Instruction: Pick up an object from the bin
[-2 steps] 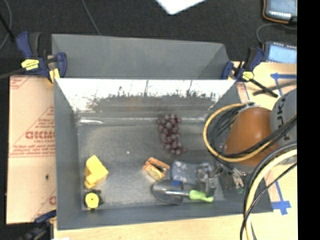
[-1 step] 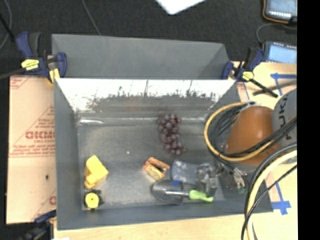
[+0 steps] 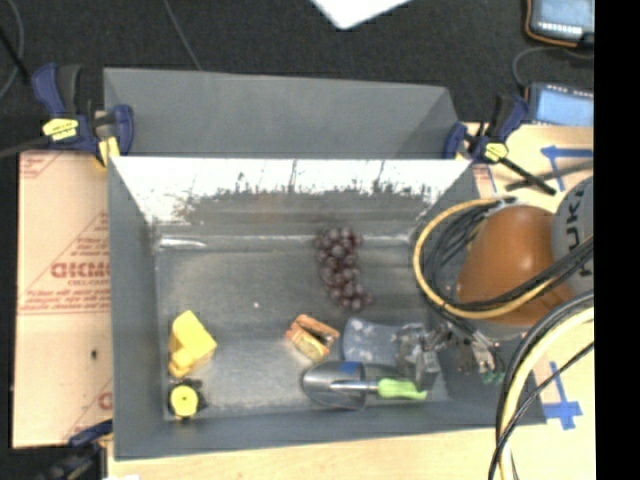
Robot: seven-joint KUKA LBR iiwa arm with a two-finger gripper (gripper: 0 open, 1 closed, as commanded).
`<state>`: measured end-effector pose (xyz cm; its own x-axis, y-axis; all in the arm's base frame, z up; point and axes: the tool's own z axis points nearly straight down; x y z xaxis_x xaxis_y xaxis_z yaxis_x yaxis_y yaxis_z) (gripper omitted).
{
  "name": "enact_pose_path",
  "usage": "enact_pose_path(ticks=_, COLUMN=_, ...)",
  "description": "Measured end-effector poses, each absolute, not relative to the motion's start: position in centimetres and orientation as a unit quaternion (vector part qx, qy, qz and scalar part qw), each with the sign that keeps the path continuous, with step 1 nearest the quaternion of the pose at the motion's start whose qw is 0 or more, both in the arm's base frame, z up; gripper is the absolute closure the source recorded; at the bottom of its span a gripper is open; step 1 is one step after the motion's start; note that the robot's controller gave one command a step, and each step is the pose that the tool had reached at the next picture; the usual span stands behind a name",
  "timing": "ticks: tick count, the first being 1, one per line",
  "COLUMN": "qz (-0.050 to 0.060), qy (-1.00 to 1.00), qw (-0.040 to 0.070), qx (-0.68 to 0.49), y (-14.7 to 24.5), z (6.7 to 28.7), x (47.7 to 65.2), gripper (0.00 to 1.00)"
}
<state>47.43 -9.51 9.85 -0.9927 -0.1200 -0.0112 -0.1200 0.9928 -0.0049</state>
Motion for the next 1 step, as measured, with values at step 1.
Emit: enact_pose_path(ticks=1, qz=-0.003, qy=0.998, qw=0.009, qx=-0.061, y=-9.54, z=11.18, x=47.57, gripper=1.0)
